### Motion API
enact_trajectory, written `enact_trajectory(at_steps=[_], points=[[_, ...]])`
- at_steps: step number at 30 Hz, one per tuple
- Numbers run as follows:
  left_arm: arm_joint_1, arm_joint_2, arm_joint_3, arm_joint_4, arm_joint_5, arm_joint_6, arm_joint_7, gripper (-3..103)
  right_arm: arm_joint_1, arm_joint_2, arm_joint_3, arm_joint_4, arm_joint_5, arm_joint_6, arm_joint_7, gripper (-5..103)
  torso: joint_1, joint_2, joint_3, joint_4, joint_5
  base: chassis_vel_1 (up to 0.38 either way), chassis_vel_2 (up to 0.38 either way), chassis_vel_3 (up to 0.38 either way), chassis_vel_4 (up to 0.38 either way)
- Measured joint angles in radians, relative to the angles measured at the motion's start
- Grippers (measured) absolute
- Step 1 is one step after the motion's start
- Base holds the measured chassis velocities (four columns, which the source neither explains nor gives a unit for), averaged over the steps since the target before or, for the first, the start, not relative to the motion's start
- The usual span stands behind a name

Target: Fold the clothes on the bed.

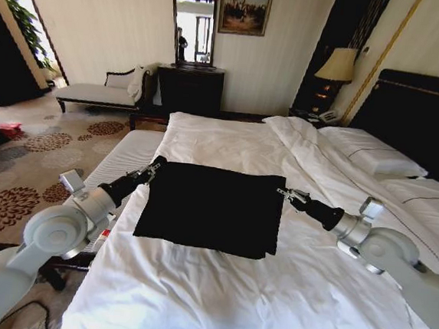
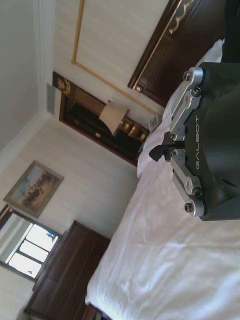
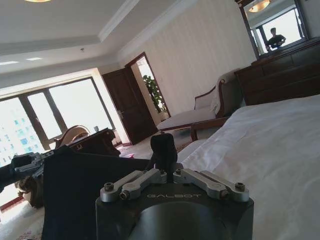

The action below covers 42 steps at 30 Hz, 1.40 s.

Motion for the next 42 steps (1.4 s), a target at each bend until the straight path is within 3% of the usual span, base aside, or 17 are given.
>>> enact_trajectory(at_steps=[4, 6, 9, 11, 13, 17, 22, 28, 35, 39, 42], points=[[-0.095, -0.026, 0.114, 0.170, 0.064, -0.007, 0.021, 2, 0.221, 0.029, -0.216, -0.155, -0.015, -0.002, 0.023, 1, 0.000, 0.000, 0.000, -0.0003, -0.0001, 0.000, 0.000, 0.000, 0.000], [-0.106, -0.032, 0.127, 0.191, 0.072, -0.007, 0.028, 2, 0.250, 0.036, -0.249, -0.171, -0.015, -0.002, 0.034, 1, 0.000, 0.000, 0.000, -0.0004, -0.0003, 0.000, 0.000, 0.000, 0.000], [-0.188, -0.079, 0.198, 0.310, 0.112, -0.011, 0.049, 2, 0.400, 0.095, -0.425, -0.263, -0.019, -0.002, 0.075, 1, 0.000, 0.000, 0.000, -0.0001, 0.0003, 0.000, 0.000, 0.000, 0.000], [-0.205, -0.092, 0.215, 0.331, 0.120, -0.011, 0.050, 2, 0.421, 0.104, -0.446, -0.278, -0.023, -0.002, 0.078, 1, 0.000, 0.000, 0.000, 0.0002, 0.0002, 0.000, 0.000, 0.000, 0.000], [-0.277, -0.154, 0.288, 0.408, 0.160, -0.022, 0.048, 2, 0.523, 0.160, -0.551, -0.359, -0.050, 0.010, 0.086, 1, 0.000, 0.000, 0.000, -0.0003, -0.0002, 0.000, 0.000, 0.000, 0.000], [-0.353, -0.225, 0.351, 0.491, 0.185, -0.031, 0.046, 2, 0.626, 0.227, -0.651, -0.455, -0.071, 0.026, 0.085, 1, 0.001, 0.000, 0.000, -0.0007, -0.0001, 0.000, 0.000, 0.000, 0.000], [-0.444, -0.279, 0.411, 0.605, 0.204, -0.040, 0.059, 2, 0.725, 0.300, -0.764, -0.568, -0.087, 0.045, 0.075, 1, 0.000, 0.000, 0.000, -0.0001, -0.0002, 0.000, 0.000, 0.000, 0.000], [-0.548, -0.356, 0.455, 0.763, 0.230, -0.055, 0.071, 2, 0.787, 0.367, -0.825, -0.715, -0.110, 0.072, 0.052, 1, 0.000, 0.000, 0.000, -0.0005, 0.0002, 0.000, 0.000, 0.000, 0.000], [-0.580, -0.393, 0.448, 0.868, 0.247, -0.071, 0.087, 2, 0.792, 0.374, -0.812, -0.770, -0.114, 0.111, 0.050, 1, 0.000, 0.000, 0.000, -0.0003, -0.0001, 0.000, 0.000, 0.000, 0.000], [-0.577, -0.391, 0.442, 0.872, 0.254, -0.075, 0.095, 2, 0.786, 0.373, -0.792, -0.789, -0.139, 0.137, 0.045, 1, 0.000, 0.000, 0.000, -0.0001, -0.0002, 0.000, 0.000, 0.000, 0.000], [-0.540, -0.366, 0.441, 0.807, 0.290, -0.089, 0.112, 2, 0.751, 0.368, -0.757, -0.768, -0.201, 0.178, 0.029, 1, 0.000, 0.000, 0.000, -0.0005, 0.0000, 0.000, 0.000, 0.000, 0.000]])
